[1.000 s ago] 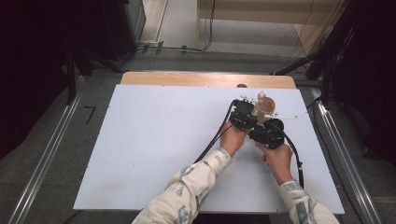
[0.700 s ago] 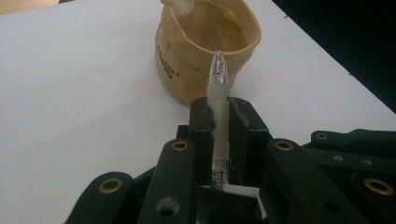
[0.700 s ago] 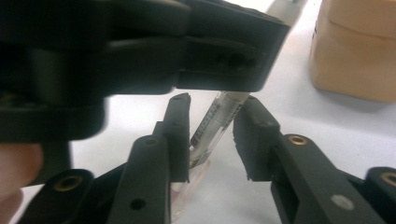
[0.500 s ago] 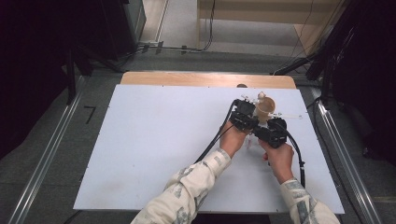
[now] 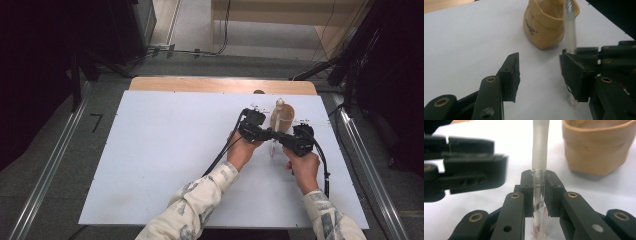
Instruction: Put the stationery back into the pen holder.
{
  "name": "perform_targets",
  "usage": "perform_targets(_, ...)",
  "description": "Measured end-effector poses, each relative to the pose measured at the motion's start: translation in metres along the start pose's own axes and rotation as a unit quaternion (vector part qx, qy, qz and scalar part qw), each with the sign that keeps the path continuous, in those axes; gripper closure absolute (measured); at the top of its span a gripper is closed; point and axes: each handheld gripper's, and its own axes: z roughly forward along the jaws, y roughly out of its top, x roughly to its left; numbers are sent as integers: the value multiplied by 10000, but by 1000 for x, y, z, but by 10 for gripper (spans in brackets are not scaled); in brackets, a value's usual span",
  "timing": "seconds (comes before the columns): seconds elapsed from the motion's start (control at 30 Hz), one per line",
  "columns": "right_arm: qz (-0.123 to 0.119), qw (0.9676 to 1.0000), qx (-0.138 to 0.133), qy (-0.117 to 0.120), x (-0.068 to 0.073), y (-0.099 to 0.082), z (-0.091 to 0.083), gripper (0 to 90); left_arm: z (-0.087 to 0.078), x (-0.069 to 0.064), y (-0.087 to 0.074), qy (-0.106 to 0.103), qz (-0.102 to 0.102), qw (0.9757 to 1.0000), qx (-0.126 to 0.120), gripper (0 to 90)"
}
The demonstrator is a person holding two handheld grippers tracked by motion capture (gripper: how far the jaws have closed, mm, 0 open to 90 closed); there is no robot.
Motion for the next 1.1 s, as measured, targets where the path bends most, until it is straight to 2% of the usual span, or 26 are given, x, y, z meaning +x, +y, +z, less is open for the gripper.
perform_targets(0.63,44,9994,-344,-51,-12,14,-10,770,-7,37,-39,372,0,9990,232,298)
perform_targets(0.77,42,9993,-355,-59,-13,17,-12,770,-15,47,-49,456,25,9987,242,278)
perform_targets(0.87,0,9989,-469,-61,-11,25,-18,770,-25,57,-57,506,39,9985,211,279)
perform_targets(1.0,-45,9983,-565,-155,-11,37,-22,770,-38,70,-69,516,-64,9985,193,277)
perform_targets(1.1,12,9977,-642,-201,-14,43,-24,770,-47,80,-80,563,-148,9981,179,275)
